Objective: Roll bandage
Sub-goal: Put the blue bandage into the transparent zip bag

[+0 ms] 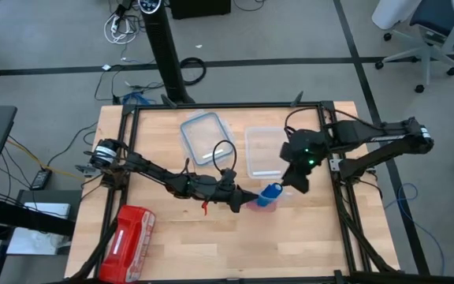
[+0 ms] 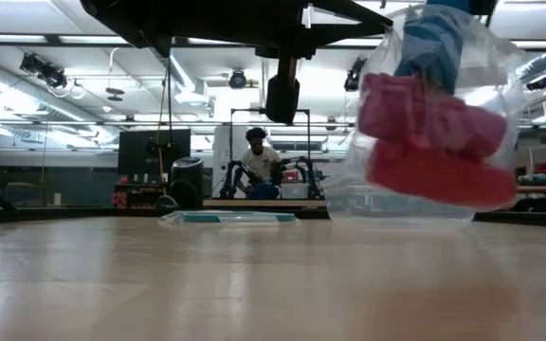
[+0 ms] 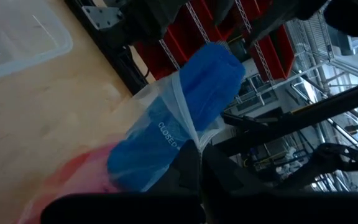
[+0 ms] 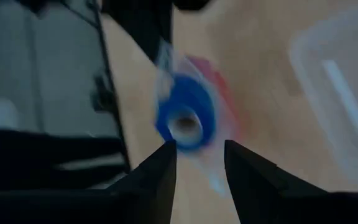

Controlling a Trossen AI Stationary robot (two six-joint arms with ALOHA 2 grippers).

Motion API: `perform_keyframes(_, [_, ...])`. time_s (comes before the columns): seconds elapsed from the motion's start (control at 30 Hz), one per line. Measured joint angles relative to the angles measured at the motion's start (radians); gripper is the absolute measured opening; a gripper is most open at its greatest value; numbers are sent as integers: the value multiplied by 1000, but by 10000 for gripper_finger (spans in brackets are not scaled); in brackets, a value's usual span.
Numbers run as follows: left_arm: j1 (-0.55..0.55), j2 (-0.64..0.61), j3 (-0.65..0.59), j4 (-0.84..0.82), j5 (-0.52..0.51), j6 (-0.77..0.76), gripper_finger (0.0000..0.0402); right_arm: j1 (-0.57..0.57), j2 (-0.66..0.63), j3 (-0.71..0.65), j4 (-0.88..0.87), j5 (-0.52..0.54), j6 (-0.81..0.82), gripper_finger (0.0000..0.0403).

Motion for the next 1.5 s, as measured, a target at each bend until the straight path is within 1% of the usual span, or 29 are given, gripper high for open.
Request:
perform_keyframes(0.07, [0,0,0,-1,18,2,4,5,0,33,-114,27,-28,133])
perform_keyframes(0.13, [0,0,0,0,23,16,4,4,-1,50,-167,15,-38,133])
perform_keyframes(0.2, [0,0,0,1,23,20,4,5,0,50,-188,-38,-46,133])
perform_keyframes(0.27, [2,0,0,1,23,20,4,18,9,50,-184,-54,-58,133])
perform_keyframes(0.43, [2,0,0,7,23,20,4,59,29,49,-148,17,-91,144])
perform_keyframes(0.6, [2,0,0,15,23,20,4,83,49,49,-88,60,-108,177])
perform_keyframes(0.9, [2,0,0,33,19,20,4,95,87,37,-2,26,-108,266])
perform_keyframes(1.03, [2,0,0,40,17,25,4,95,123,37,9,32,-122,283])
perform_keyframes(1.13, [2,0,0,41,15,26,4,94,146,37,32,33,-127,282])
perform_keyframes(1.27, [2,0,0,40,15,27,4,95,171,37,59,33,-136,268])
perform_keyframes(1.37, [2,0,0,41,15,27,4,95,174,37,60,33,-142,245])
perform_keyframes(1.5, [2,0,0,40,15,25,4,95,174,37,60,33,-155,200])
